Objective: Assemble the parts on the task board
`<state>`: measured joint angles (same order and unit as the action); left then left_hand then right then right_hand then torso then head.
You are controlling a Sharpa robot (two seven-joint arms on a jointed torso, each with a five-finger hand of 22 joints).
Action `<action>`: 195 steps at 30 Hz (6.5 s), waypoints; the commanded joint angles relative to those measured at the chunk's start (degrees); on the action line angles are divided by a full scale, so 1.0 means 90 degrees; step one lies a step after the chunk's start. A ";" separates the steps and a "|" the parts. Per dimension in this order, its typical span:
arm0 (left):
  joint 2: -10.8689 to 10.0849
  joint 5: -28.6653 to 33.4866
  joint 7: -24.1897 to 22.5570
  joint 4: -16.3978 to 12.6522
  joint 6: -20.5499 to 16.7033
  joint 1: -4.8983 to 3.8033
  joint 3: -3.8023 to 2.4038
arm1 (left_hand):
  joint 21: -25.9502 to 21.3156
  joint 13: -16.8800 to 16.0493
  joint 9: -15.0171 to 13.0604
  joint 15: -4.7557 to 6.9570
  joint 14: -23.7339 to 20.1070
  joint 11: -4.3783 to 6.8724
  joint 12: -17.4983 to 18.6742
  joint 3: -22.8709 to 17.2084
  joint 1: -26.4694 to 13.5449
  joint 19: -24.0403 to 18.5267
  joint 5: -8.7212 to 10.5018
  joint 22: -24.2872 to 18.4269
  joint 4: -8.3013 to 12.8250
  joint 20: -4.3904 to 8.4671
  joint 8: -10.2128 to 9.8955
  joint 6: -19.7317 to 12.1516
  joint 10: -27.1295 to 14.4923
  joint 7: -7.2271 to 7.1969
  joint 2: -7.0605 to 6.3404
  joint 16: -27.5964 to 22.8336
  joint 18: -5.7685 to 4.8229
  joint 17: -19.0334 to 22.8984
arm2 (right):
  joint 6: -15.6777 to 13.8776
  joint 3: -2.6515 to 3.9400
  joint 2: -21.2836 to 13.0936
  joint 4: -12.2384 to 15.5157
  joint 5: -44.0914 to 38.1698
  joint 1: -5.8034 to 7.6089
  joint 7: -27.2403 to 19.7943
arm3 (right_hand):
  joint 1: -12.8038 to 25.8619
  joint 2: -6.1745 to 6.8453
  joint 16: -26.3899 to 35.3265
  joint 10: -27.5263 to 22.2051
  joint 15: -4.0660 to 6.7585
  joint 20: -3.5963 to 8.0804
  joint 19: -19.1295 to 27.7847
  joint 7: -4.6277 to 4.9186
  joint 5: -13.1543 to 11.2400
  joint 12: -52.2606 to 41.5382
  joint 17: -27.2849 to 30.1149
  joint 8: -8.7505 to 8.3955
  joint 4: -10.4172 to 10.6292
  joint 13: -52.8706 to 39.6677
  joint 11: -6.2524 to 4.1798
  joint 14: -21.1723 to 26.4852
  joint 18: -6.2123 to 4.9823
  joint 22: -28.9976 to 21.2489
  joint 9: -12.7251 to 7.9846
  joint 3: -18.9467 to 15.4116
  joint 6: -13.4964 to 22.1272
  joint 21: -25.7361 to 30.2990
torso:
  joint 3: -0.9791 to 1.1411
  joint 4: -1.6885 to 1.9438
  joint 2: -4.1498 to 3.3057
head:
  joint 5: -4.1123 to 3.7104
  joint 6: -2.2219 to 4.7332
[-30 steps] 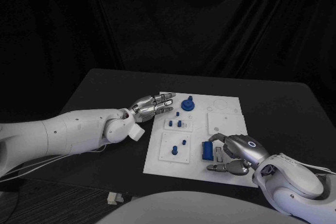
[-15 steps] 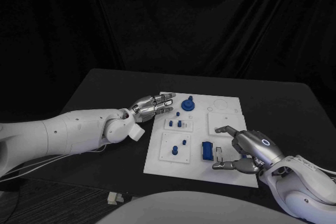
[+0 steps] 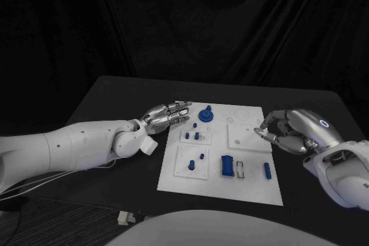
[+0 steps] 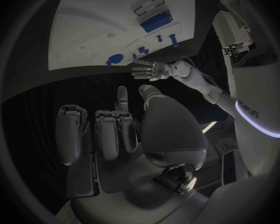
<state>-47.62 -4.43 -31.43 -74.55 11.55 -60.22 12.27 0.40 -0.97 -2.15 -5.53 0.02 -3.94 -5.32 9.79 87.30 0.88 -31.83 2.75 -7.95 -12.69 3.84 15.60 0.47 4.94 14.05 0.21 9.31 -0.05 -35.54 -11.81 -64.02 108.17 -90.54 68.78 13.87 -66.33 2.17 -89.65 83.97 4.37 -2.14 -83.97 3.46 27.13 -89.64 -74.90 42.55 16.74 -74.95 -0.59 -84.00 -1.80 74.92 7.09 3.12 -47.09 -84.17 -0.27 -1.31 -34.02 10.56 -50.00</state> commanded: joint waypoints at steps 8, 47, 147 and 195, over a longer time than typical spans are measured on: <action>-0.0050 0.0034 -0.0712 -0.0149 -0.0277 0.0006 -0.0007 | 0.0062 -0.0054 -0.0026 0.0025 -0.0002 -0.0084 -0.0340 0.0006 -0.0083 0.0046 -0.0184 0.0050 0.0088 0.0068 0.0127 0.0199 0.0095 -0.0036 -0.0044 -0.0023 0.0126 0.0006 | 0.3478 -0.0001 0.0104 -0.0533 0.1962 0.0441 0.2140 | 0.0130 -0.0187 0.0035 0.0670 0.0107 0.0148 -0.0285 -0.0060 -0.0966 -0.0041 -0.1496 -0.1479 -0.0181 -0.1672 -0.0044 -0.0628 -0.0017 0.1389 -0.0200 -0.0209 -0.1007 0.0147 | -0.0002 0.0016 -0.0008 | -0.0057 0.0000; 0.0023 0.0033 -0.0774 -0.0127 -0.0248 0.0007 -0.0007 | 0.0057 -0.0058 -0.0037 0.0063 -0.0002 -0.0071 -0.0405 -0.0010 -0.0089 0.0042 -0.0281 0.0031 0.0084 0.0117 0.0198 0.0304 0.0112 -0.0018 -0.0026 -0.0023 0.0119 0.0006 | 0.4548 -0.0002 0.0660 -0.0901 0.2237 0.0300 0.2499 | 0.0240 -0.0009 0.0139 0.0670 0.0272 0.0287 -0.0362 -0.0247 -0.1234 -0.0041 -0.1243 -0.2049 -0.0229 -0.1672 -0.0232 -0.0581 0.0027 0.1443 0.0597 -0.0504 -0.1843 -0.0012 | -0.0002 -0.0004 -0.0016 | -0.0110 0.0000; 0.0120 0.0033 -0.0490 -0.0021 -0.0024 0.0008 -0.0006 | 0.0055 -0.0061 -0.0036 0.0019 -0.0002 -0.0133 -0.0444 -0.0084 -0.0038 0.0041 -0.0308 0.0023 0.0142 0.0073 0.0225 0.0299 0.0109 0.0062 0.0016 -0.0023 0.0114 0.0006 | 0.2913 0.0000 0.0876 -0.0489 0.4479 -0.0185 0.2384 | -0.0621 0.0180 0.0471 0.0670 0.0226 0.0233 -0.0265 -0.0165 0.0925 -0.0041 -0.0485 -0.3309 -0.1692 -0.1672 -0.0178 -0.0460 -0.0034 0.1363 0.0839 0.0625 -0.2061 0.0269 | -0.0001 0.0005 -0.0008 | -0.0123 0.0000; 0.0152 0.0033 -0.0360 0.0004 0.0070 0.0020 -0.0006 | 0.0053 -0.0057 -0.0033 0.0010 -0.0002 -0.0155 -0.0429 -0.0093 -0.0035 0.0039 -0.0309 0.0017 0.0155 0.0070 0.0227 0.0281 0.0104 0.0081 0.0011 -0.0023 0.0115 0.0006 | 0.3007 -0.0001 0.1364 -0.0929 0.4735 -0.0202 0.2345 | -0.0057 0.0181 0.0436 0.0670 0.0188 0.0194 -0.0269 -0.0126 -0.0803 -0.0041 -0.0516 -0.3266 -0.1599 -0.1672 -0.0142 -0.0465 -0.0034 0.1364 0.1145 0.0619 -0.1823 0.0275 | -0.0002 -0.0007 -0.0010 | -0.0100 0.0000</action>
<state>-46.39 -4.42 -34.14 -74.44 11.44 -60.13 12.27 0.63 -1.42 -2.39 -5.32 -0.19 -4.83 -9.08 9.05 86.84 1.18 -34.33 2.97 -6.80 -11.96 5.65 18.12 1.35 5.23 13.60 0.21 9.30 -0.05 -8.75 -11.81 -51.78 99.82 -47.78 67.08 34.87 -67.29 3.83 -85.63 83.72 5.85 0.08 -83.94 2.16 20.08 -89.64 -74.91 12.88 2.22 -74.91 -1.83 -83.91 -1.80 74.92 17.34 8.70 -63.56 -81.98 -0.29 -1.33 -34.14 9.64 -50.00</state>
